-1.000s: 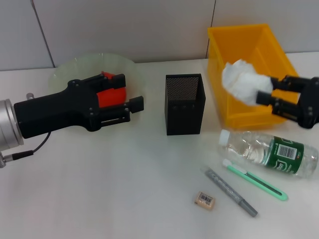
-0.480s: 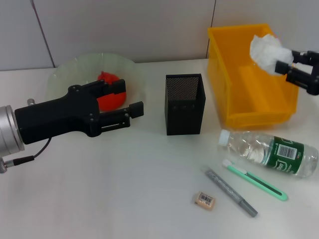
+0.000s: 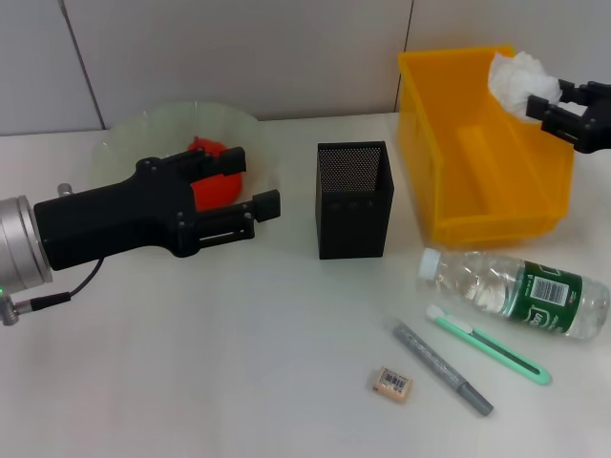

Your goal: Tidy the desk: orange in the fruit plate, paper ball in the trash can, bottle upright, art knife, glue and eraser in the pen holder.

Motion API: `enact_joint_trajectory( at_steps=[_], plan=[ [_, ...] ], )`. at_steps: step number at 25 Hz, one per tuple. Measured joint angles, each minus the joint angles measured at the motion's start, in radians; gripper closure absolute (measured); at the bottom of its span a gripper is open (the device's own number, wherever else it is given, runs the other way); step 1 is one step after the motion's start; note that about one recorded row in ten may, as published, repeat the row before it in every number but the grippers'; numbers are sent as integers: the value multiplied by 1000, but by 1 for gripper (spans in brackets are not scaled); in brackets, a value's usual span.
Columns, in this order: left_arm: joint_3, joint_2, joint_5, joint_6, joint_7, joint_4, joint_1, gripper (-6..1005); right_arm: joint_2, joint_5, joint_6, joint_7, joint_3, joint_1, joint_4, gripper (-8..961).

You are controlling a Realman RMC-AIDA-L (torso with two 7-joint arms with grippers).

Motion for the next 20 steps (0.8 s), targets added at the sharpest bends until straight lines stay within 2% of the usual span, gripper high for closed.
enact_joint_trajectory(
  at_steps=[4,13,18,20],
  plan=[
    [0,0,0,-7,9,-10,-8,198,0,-18,16,-5,0,17,-19,513],
    [-1,0,-9,-16,12,-12,-12,197,16,-5,18,-22,8,11,-11,484],
    [-1,0,-10,-19,12,-22,-13,197,32,-4,23,-35,9,6,10,468],
    [-2,0,-11,-19,12,-24,-12,197,35,-4,24,-37,10,5,16,381]
  ],
)
